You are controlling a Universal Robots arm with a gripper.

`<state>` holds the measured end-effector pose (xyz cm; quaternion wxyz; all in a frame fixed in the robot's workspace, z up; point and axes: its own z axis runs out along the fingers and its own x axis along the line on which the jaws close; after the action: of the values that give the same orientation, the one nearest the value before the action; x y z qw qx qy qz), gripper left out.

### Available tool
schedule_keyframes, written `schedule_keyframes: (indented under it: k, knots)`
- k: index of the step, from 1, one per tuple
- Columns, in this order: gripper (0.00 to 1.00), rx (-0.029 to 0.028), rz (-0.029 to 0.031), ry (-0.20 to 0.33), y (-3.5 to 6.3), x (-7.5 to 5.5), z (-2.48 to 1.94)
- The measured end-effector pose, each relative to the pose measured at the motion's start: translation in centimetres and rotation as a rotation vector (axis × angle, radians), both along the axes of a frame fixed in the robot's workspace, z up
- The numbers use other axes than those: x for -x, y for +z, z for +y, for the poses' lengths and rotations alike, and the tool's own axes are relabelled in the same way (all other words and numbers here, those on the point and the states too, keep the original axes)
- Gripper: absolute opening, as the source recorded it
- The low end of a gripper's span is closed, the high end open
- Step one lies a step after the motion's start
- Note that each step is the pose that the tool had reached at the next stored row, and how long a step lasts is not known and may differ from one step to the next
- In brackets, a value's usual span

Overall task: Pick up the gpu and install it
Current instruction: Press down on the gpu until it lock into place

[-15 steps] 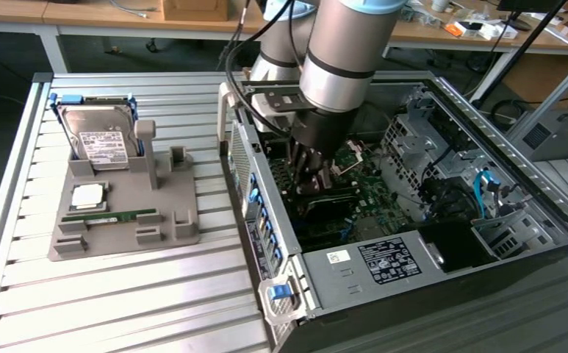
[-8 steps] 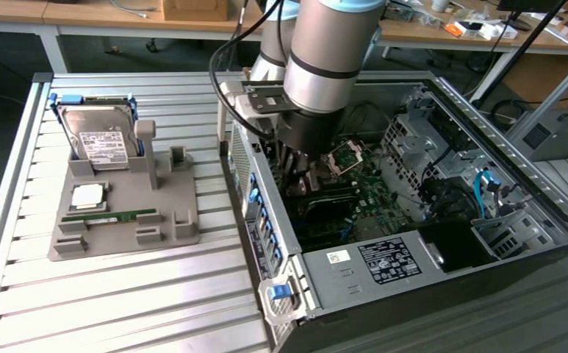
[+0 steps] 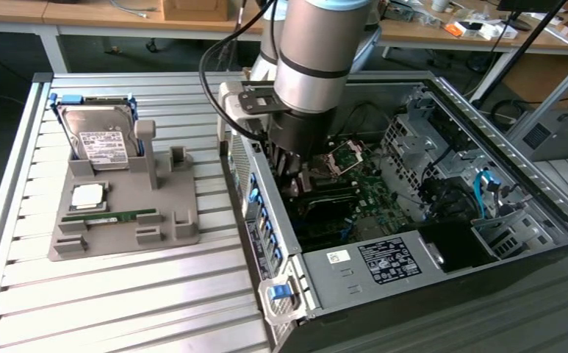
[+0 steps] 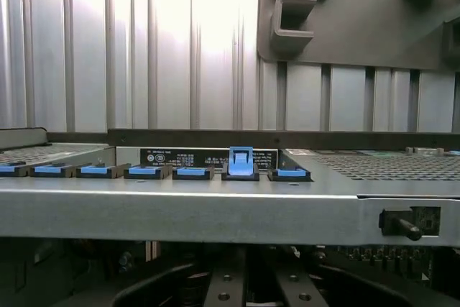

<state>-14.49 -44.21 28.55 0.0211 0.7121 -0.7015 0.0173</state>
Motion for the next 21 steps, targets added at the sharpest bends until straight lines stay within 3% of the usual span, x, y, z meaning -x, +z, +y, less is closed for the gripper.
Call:
schedule_keyframes:
  k: [9,21]
  knots:
    - [0.11,-0.0002,-0.0114,0.0,0.0,1.0,0.0]
    - [0.11,-0.0003,-0.0111,0.0,-0.09,1.1,-0.16]
